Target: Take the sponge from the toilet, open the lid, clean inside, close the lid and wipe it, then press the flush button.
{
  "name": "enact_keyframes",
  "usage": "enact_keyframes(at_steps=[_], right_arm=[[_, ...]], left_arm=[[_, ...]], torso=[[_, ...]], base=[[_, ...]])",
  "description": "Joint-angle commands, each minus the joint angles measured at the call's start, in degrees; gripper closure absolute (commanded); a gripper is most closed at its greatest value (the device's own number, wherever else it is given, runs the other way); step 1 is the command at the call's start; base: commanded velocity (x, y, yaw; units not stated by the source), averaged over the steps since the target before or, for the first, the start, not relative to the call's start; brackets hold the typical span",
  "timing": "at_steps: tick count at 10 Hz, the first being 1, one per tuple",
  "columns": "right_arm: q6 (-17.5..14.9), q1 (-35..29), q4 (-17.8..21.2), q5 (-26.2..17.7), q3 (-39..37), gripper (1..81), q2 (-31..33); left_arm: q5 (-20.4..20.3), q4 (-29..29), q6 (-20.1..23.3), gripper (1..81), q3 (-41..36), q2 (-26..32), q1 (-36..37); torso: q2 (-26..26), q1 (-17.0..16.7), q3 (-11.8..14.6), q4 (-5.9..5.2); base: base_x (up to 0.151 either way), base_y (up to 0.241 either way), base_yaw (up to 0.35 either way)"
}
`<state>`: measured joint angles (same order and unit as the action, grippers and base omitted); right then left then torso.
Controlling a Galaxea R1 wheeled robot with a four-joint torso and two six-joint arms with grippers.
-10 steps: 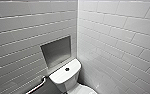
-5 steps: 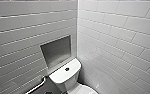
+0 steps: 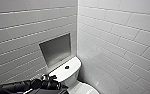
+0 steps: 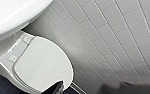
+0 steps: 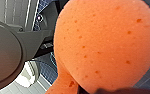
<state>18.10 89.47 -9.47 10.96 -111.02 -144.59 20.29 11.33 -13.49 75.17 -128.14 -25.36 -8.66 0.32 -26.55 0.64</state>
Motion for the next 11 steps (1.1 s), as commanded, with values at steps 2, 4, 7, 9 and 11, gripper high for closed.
enact_keyframes(at_steps=[2,4,7,9,11], right_arm=[[0.3,-0.8,0.2,-3.2,1.3,81.1,1.4],[0.3,-0.8,0.4,-1.9,1.0,81.1,1.1],[0.3,-0.8,0.4,-1.8,1.0,81.1,1.0],[0.4,-0.7,0.4,-1.7,1.0,81.1,1.0],[0.4,-0.6,0.5,-1.6,1.2,81.1,0.9]], left_arm=[[2.2,2.9,-7.9,1.0,7.5,-2.9,14.3],[4.3,3.0,-9.7,1.0,12.7,-6.0,17.6],[6.6,3.1,-10.9,1.0,19.1,-10.0,22.8],[6.9,2.6,-11.8,1.0,21.6,-11.9,24.8],[6.9,2.4,-11.8,1.0,24.7,-13.5,25.9]], torso=[[0.0,0.0,-3.1,0.00],[0.1,0.1,-5.2,0.00],[0.1,0.1,-5.3,0.00],[0.2,0.1,-5.3,0.00],[0.2,0.1,-5.3,0.00]], base=[[0.000,0.000,0.000],[0.000,0.000,0.000],[0.000,0.000,0.000],[0.000,0.000,0.000],[0.000,0.000,0.000]])
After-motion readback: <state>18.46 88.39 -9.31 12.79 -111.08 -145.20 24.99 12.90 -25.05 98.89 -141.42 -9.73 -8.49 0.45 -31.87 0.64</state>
